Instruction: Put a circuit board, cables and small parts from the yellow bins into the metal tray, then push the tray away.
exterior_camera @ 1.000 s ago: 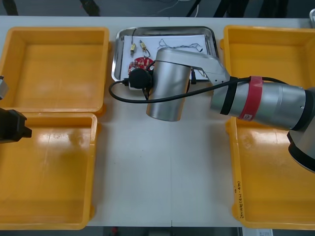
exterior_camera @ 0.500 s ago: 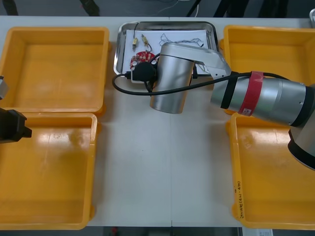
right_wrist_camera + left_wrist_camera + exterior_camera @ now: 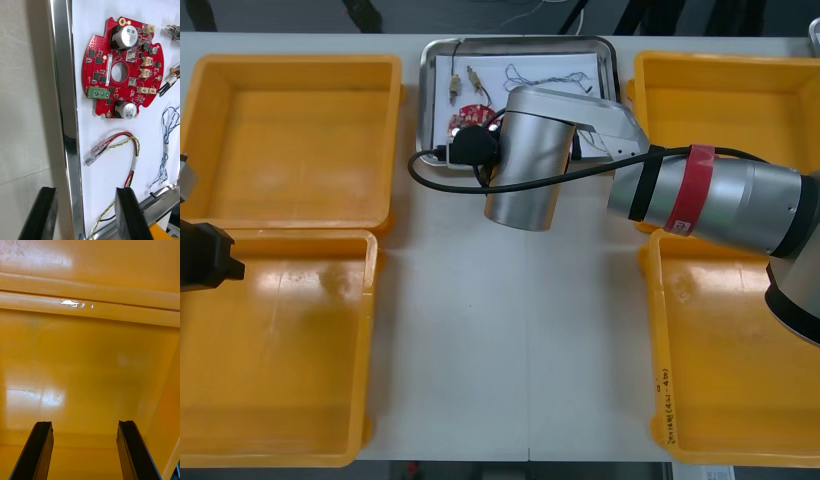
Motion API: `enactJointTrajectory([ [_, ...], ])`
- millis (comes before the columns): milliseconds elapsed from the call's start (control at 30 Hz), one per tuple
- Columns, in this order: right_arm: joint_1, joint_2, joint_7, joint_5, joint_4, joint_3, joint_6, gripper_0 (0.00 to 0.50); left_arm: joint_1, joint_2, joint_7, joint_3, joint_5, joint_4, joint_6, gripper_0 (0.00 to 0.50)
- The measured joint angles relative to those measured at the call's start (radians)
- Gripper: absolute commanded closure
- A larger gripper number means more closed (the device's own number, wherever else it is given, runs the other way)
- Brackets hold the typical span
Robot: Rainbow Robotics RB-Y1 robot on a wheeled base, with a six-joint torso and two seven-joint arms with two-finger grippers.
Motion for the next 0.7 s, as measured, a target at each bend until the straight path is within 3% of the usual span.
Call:
enactJointTrajectory([
  [300, -0.001, 0.000, 0.000, -0.005, -0.008, 0.000, 0.015, 0.000, 0.000, 0.000, 0.000, 0.000, 0.000, 0.000, 0.000, 0.000],
  [700, -0.003, 0.000, 0.000, -0.035, -0.159, -0.002, 0.218, 0.000, 0.000, 0.000, 0.000, 0.000, 0.000, 0.000, 0.000, 0.000],
])
